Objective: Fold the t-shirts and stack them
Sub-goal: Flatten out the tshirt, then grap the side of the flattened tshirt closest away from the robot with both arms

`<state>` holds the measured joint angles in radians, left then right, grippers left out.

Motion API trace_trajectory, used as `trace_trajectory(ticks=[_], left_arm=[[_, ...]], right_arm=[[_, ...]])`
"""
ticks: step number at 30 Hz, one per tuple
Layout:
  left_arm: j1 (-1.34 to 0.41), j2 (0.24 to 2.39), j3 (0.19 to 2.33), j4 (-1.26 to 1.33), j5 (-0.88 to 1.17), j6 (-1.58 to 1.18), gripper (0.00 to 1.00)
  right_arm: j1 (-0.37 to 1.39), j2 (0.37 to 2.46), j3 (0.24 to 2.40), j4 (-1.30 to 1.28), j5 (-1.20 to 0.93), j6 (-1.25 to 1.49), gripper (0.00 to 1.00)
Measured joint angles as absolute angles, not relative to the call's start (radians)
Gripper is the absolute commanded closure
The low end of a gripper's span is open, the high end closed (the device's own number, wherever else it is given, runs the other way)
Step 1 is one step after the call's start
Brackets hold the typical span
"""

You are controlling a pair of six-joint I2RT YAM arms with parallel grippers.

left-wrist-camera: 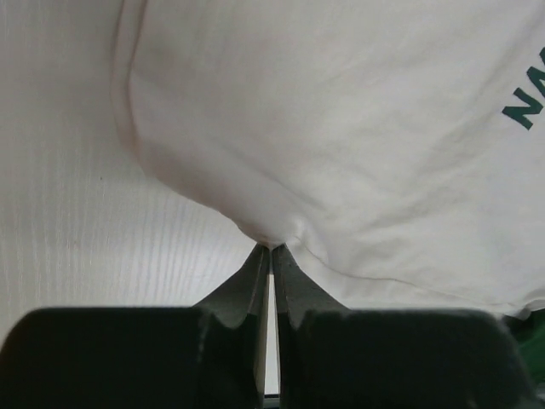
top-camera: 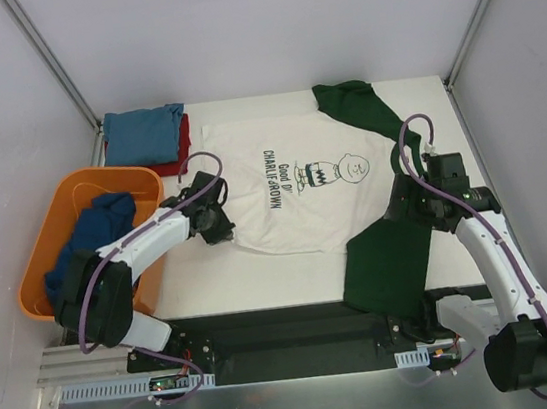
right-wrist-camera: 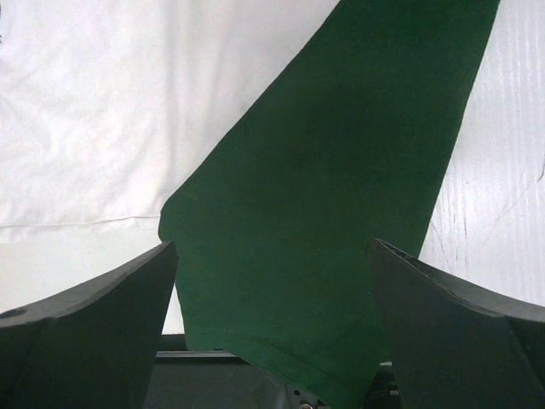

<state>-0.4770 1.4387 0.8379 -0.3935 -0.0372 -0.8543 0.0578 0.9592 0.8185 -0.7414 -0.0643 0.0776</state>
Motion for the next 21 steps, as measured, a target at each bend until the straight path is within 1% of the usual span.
trace_trajectory(ticks=[2,3,5,6,8,9,10,12,13,17,19,20,21], left_arm=[[-0.477,1.480,0.897,-0.414,-0.041,-0.847,0.98],[-0.477,1.515,0.936,-0.424,-0.041,-0.840,0.94],[-0.477,1.588,1.018,-0.440,-0.039,-0.820,0.90],[-0.477,1.624,1.054,-0.445,-0.039,-0.814,0.81],[-0.477,1.684,1.118,-0.460,-0.039,-0.797,0.70],[-0.477,1.709,1.144,-0.464,-0.039,-0.786,0.60],[-0.477,1.732,1.169,-0.471,-0.039,-0.776,0.47],[-0.477,1.762,1.208,-0.487,-0.039,-0.755,0.39],[-0.477,1.767,1.218,-0.492,-0.039,-0.753,0.34],[-0.477,1.750,1.232,-0.515,-0.041,-0.733,0.26],[-0.477,1.713,1.214,-0.519,-0.051,-0.731,0.24],[-0.477,1.682,1.196,-0.519,-0.062,-0.731,0.21],[-0.477,1.643,1.174,-0.523,-0.074,-0.733,0.21]], right_arm=[[0.058,0.965,0.818,-0.744,-0.058,0.078,0.04],[0.058,0.970,0.818,-0.747,-0.054,0.077,0.03],[0.058,0.979,0.818,-0.749,-0.043,0.077,0.03],[0.058,0.984,0.818,-0.750,-0.037,0.077,0.03],[0.058,0.989,0.818,-0.753,-0.028,0.077,0.04],[0.058,0.991,0.818,-0.756,-0.021,0.077,0.03],[0.058,0.992,0.818,-0.757,-0.014,0.077,0.03],[0.058,0.992,0.818,-0.761,-0.004,0.077,0.03],[0.058,0.993,0.818,-0.762,-0.003,0.077,0.04],[0.058,0.994,0.818,-0.762,0.005,0.077,0.04],[0.058,0.996,0.818,-0.762,0.005,0.077,0.04],[0.058,0.998,0.818,-0.762,0.005,0.077,0.04],[0.058,0.999,0.818,-0.762,0.006,0.077,0.03]])
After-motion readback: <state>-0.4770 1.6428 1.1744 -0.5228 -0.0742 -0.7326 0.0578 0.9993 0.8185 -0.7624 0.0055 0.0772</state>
